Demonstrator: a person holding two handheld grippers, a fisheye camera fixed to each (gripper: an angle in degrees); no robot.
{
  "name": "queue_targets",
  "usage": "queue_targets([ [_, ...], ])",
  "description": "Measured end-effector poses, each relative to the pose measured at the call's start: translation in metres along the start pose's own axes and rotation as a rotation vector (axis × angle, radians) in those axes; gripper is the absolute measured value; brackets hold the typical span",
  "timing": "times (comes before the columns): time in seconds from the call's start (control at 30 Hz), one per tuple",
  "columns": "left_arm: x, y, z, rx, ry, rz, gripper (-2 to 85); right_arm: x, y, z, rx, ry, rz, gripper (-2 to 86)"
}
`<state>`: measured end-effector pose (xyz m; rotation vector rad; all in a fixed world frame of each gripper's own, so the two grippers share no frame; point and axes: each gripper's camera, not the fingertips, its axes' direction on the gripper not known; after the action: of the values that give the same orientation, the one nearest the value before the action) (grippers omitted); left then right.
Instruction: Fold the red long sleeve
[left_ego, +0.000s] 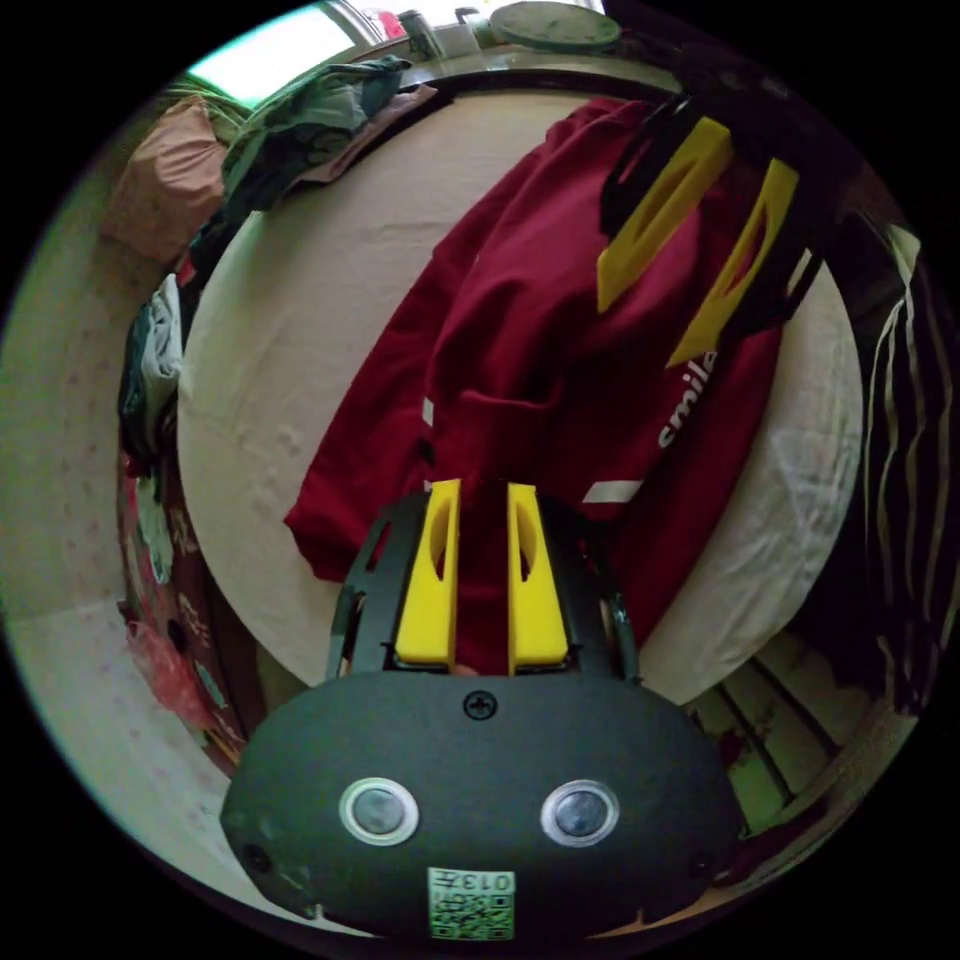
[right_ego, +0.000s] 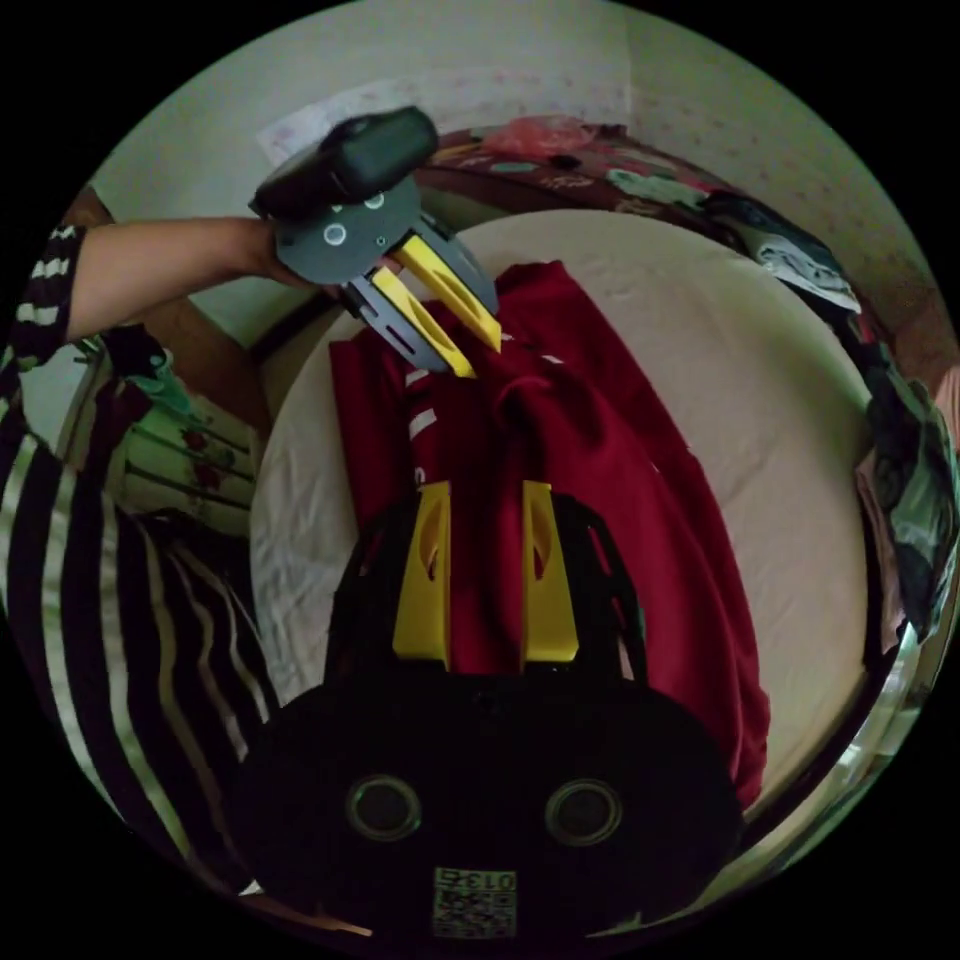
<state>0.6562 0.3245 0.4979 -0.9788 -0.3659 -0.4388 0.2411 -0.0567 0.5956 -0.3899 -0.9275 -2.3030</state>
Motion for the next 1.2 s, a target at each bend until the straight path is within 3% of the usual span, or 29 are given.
queue_targets([
  [0.13, -0.005, 0.002, 0.012, -0.03, -0.057, 0.031, 3.5, -0.001, -0.019, 0.009, -0.063, 0.085, 0.039, 4.5],
  [0.3, -0.033, 0.014, 0.009, -0.023, 0.004, 0.057, 0.4, 0.0, -0.02, -0.016, -0.075, 0.107, 0.041, 1.7],
  [0.47, -0.043, 0.043, 0.0, 0.054, 0.028, 0.141, 0.1, -0.018, 0.001, -0.061, 0.049, 0.061, -0.125, 1.4],
  [0.63, -0.02, 0.05, 0.038, 0.0, 0.005, 0.254, 0.0, -0.048, -0.002, -0.033, -0.054, 0.119, -0.23, 2.8],
  [0.8, -0.036, 0.069, 0.032, 0.06, 0.048, 0.098, 0.0, -0.057, -0.017, -0.059, -0.028, 0.086, -0.127, 6.8],
  [0.93, -0.054, 0.102, 0.021, 0.072, 0.094, -0.027, -0.3, -0.043, 0.002, -0.105, 0.1, 0.044, 0.043, 5.1],
  [1.0, -0.067, 0.112, 0.006, 0.169, 0.133, -0.159, -0.3, -0.031, 0.006, -0.108, 0.096, 0.081, 0.127, 3.9],
  [1.1, -0.055, 0.08, -0.003, 0.284, 0.146, -0.22, -0.3, -0.018, -0.006, -0.099, 0.094, 0.149, 0.234, 2.6],
  [1.2, -0.021, 0.022, 0.023, 0.199, 0.094, -0.21, -0.3, -0.022, -0.037, -0.071, -0.009, 0.248, 0.218, 1.6],
])
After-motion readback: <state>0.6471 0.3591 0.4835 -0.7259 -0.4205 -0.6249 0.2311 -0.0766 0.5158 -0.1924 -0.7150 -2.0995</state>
